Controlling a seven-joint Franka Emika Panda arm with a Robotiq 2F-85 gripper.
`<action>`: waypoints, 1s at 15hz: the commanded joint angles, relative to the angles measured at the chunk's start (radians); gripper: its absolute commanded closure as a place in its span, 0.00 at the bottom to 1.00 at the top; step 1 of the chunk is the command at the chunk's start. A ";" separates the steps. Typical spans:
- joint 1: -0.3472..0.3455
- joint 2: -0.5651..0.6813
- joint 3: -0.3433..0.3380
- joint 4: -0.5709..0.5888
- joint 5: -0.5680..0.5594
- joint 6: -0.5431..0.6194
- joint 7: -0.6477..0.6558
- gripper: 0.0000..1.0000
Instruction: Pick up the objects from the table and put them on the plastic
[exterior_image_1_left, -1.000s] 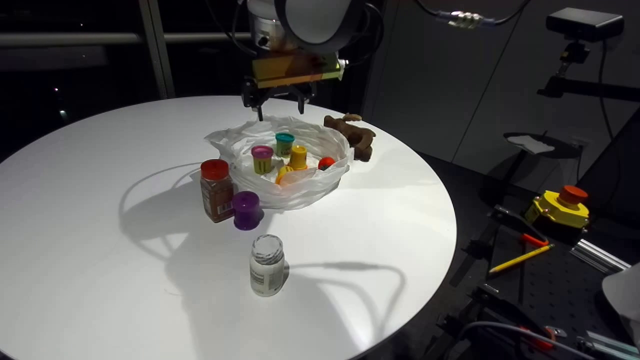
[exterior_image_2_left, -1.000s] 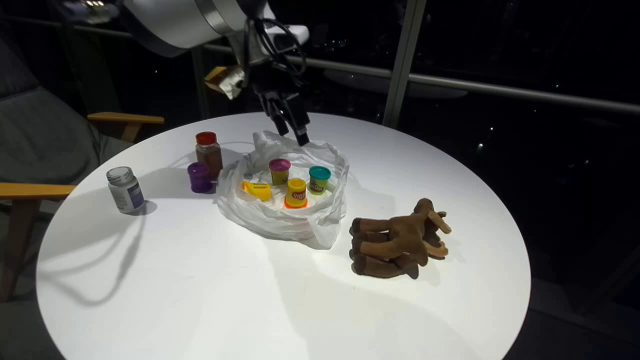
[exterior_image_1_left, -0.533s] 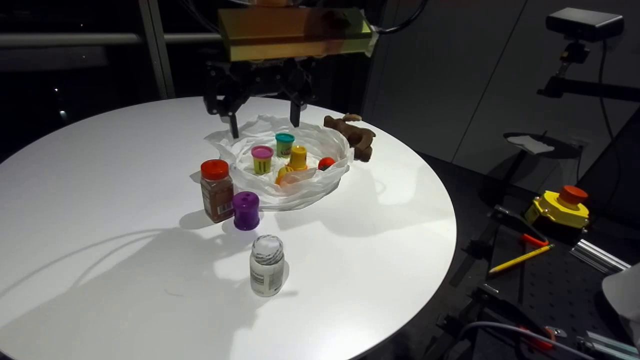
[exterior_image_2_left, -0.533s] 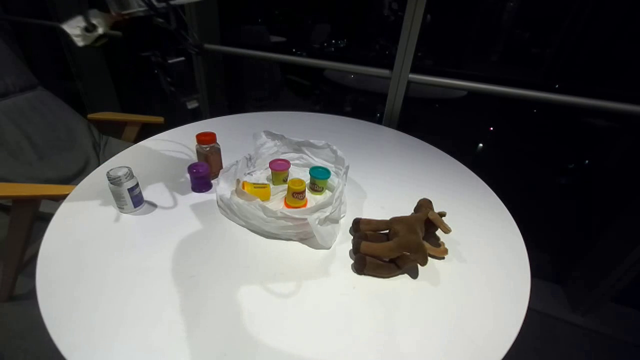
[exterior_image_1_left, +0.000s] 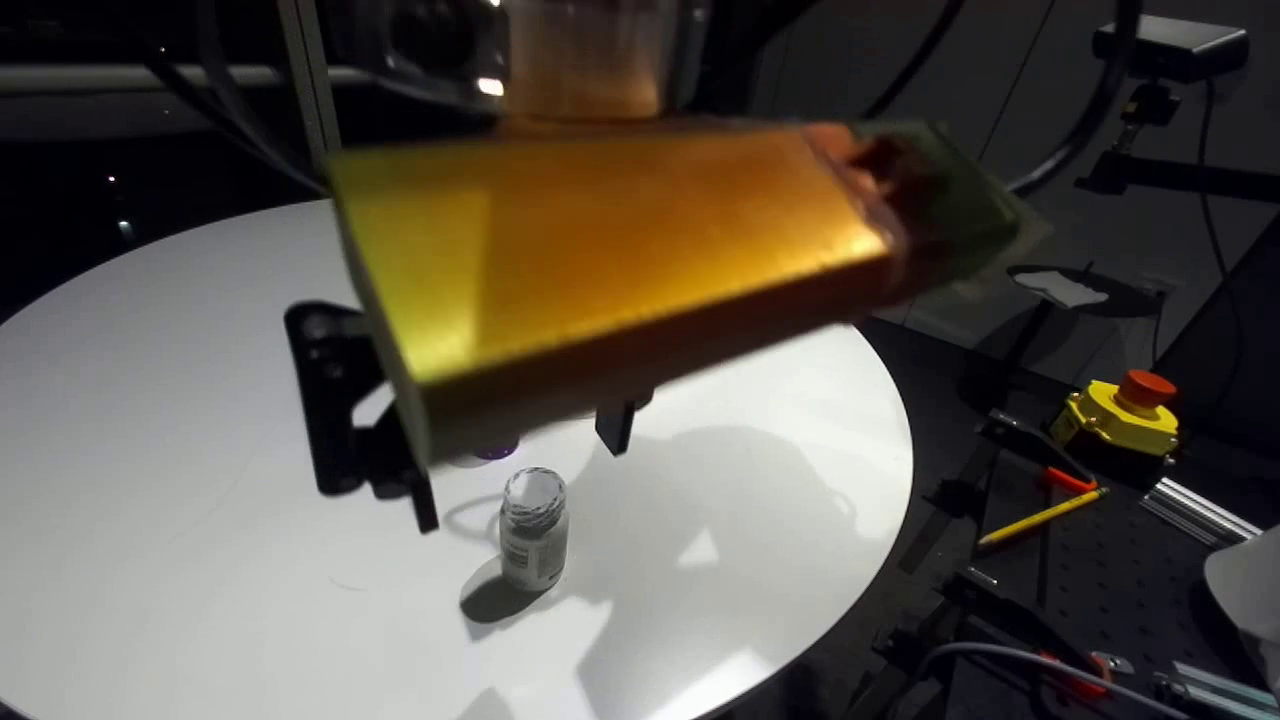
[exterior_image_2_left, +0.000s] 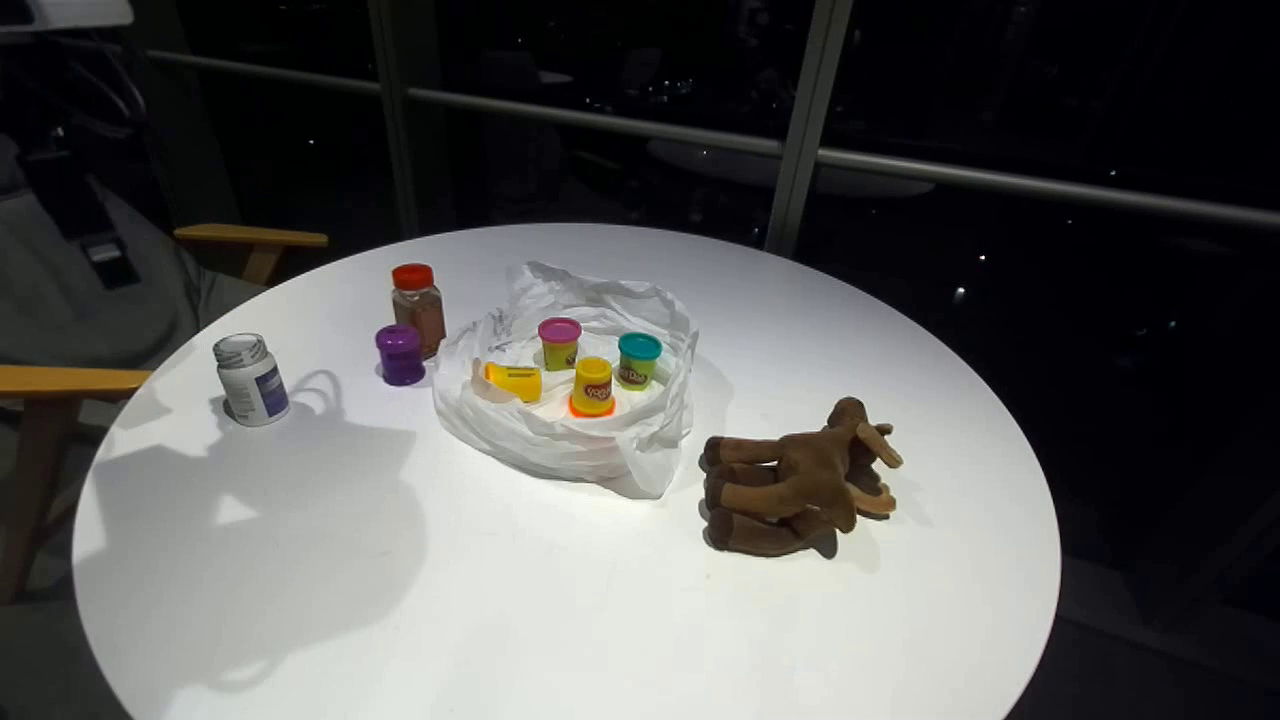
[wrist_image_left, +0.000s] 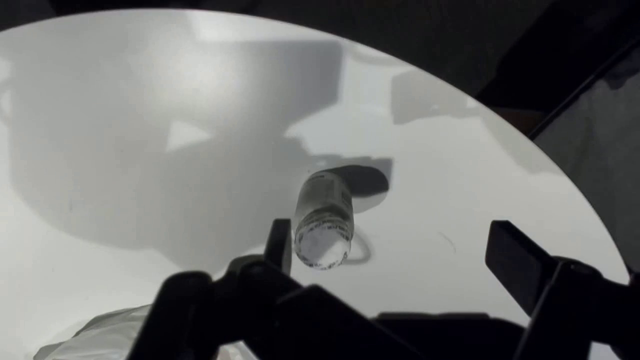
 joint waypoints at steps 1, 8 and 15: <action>0.012 0.023 0.005 -0.049 -0.080 0.075 0.065 0.00; 0.017 0.098 -0.046 -0.043 -0.179 0.155 0.102 0.00; 0.010 0.167 -0.114 -0.011 -0.193 0.191 0.078 0.00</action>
